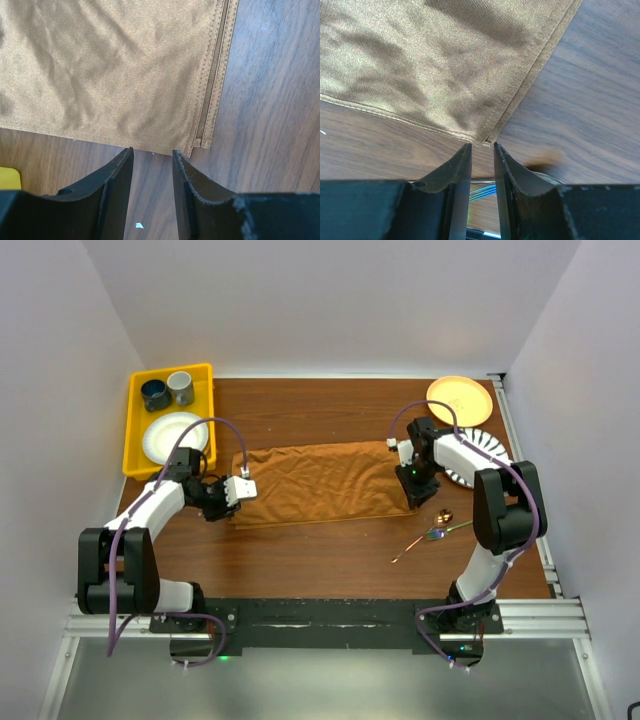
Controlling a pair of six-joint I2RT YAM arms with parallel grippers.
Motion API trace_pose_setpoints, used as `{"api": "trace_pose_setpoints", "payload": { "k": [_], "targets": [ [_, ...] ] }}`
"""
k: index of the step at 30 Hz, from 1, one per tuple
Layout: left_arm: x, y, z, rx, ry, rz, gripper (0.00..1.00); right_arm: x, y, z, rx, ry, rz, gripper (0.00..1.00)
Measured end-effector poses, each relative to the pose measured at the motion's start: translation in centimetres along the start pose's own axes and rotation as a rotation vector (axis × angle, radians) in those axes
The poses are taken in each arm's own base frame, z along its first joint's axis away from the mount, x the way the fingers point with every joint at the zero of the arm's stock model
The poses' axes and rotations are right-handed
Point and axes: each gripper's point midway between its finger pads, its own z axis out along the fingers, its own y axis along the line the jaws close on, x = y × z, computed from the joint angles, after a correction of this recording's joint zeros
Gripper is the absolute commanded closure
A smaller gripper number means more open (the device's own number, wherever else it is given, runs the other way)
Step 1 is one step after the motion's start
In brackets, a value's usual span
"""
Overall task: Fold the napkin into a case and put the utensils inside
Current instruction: Smooth out the rectangle-folded napkin at the center of the board.
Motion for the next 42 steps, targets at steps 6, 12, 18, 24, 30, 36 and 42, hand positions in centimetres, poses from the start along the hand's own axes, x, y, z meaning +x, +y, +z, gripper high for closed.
{"api": "trace_pose_setpoints", "payload": {
  "k": [6,12,18,24,30,36,42],
  "targets": [
    [0.0,0.0,0.0,0.000,0.000,0.000,0.58,0.0,0.1,0.6,-0.008,0.010,0.007,0.75],
    [0.1,0.0,0.1,0.003,0.004,-0.003,0.58,0.0,0.3,1.3,-0.023,0.022,0.010,0.78],
    [0.3,-0.1,0.2,0.006,0.011,-0.008,0.58,0.0,0.3,1.4,-0.026,0.020,0.013,0.92],
    [0.5,0.0,0.1,0.003,0.024,-0.005,0.58,0.0,0.3,1.3,-0.027,0.022,0.013,1.00],
    [0.5,0.4,0.0,0.002,0.030,-0.006,0.56,0.1,0.4,0.7,-0.030,0.032,0.013,1.00],
    [0.4,0.7,-0.1,-0.001,0.031,0.014,0.56,-0.1,0.4,-0.6,-0.024,0.012,0.007,1.00],
    [0.8,-0.1,-0.1,0.050,0.043,0.068,0.54,-0.1,0.4,-0.6,-0.024,0.011,0.005,1.00]
  ]
}}
